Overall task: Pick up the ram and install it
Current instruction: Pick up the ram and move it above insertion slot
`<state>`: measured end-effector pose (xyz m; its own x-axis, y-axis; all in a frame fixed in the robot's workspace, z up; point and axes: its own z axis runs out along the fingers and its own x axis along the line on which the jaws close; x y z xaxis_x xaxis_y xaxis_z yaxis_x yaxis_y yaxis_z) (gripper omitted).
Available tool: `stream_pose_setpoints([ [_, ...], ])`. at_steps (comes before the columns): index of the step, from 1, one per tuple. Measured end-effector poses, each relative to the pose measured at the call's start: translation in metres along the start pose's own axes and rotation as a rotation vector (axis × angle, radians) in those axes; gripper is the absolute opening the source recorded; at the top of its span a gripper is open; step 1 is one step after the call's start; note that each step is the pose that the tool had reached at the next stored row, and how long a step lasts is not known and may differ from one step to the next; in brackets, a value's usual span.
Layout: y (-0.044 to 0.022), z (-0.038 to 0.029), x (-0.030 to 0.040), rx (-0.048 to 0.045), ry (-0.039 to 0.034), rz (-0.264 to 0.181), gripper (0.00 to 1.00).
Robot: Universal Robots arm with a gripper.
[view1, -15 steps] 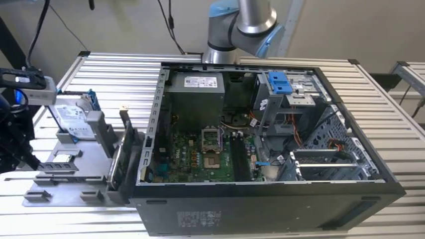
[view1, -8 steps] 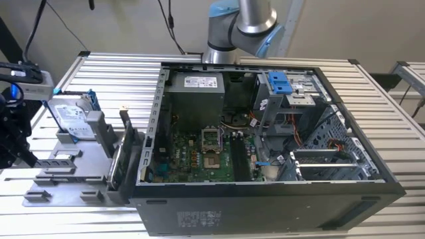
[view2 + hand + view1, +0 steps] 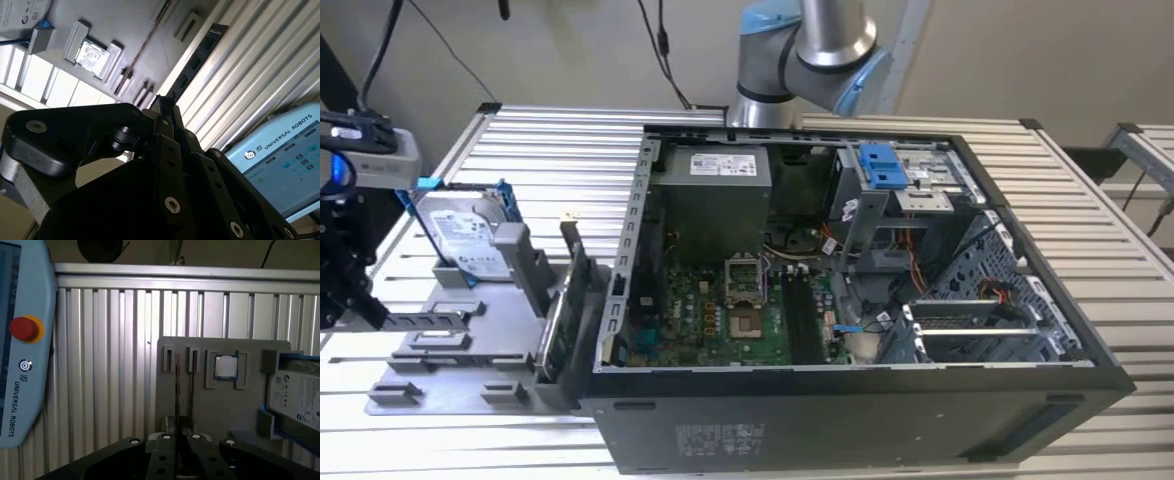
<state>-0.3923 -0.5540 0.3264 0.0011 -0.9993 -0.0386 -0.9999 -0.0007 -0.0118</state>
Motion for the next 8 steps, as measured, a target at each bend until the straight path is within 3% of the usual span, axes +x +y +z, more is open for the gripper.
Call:
stream_pose_setpoints([
  [8,-0.0002,-0.0127,-0.0005,0.0,0.0,0.0,0.14],
])
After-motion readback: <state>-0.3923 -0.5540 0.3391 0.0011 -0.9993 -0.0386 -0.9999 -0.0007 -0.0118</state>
